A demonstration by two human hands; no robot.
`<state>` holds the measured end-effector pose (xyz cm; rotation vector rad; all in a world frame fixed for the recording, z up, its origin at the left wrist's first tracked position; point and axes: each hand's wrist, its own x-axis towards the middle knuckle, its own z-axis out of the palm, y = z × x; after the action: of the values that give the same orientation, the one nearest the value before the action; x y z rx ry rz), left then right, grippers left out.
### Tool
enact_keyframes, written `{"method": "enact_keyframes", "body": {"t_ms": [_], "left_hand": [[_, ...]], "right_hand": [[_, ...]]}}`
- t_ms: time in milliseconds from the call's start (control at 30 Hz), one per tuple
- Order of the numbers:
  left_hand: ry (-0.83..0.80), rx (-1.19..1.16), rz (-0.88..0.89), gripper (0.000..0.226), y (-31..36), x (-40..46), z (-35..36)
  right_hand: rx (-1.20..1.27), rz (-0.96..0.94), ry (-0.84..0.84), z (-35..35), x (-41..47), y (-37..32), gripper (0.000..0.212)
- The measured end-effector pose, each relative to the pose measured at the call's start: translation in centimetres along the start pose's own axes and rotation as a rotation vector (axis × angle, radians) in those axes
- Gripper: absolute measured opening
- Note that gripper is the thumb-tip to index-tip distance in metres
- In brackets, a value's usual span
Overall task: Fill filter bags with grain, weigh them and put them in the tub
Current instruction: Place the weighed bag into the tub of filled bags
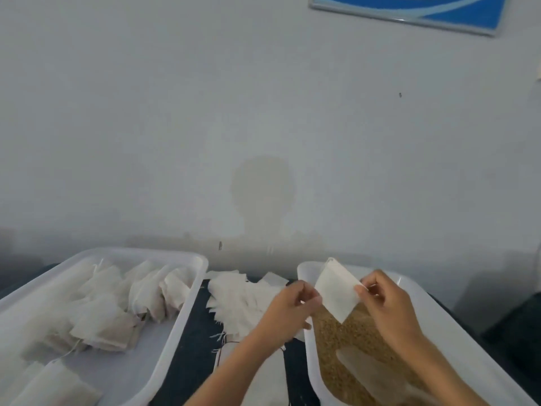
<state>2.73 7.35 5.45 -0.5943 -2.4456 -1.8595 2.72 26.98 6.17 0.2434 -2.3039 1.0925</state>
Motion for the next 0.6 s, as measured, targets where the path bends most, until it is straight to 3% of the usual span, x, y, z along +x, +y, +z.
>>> {"method": "enact_keyframes", "body": {"t_ms": [167,400,500,600], "left_hand": [[-0.059,-0.276,-0.170,0.028,-1.0,2.5,6.6],[-0.033,-0.101,-0.136,0.032,-3.4,4.4,9.5],[-0.047,-0.103,-0.116,0.023,-3.9,4.6,9.5],[-0.110,-0.162,-0.049,0.020,-3.7,4.2,9.6]], "right_hand": [[-0.099,-0.044,-0.145,-1.0,-3.3,2.7,0.023],[-0.076,0.016,-0.230,-0.1,-3.7,3.7,0.023],[0.069,0.097,-0.251,-0.1,-3.6,3.8,0.023],[0.408,0.328,-0.223,-0.3,-3.5,3.6,0.025]]}}
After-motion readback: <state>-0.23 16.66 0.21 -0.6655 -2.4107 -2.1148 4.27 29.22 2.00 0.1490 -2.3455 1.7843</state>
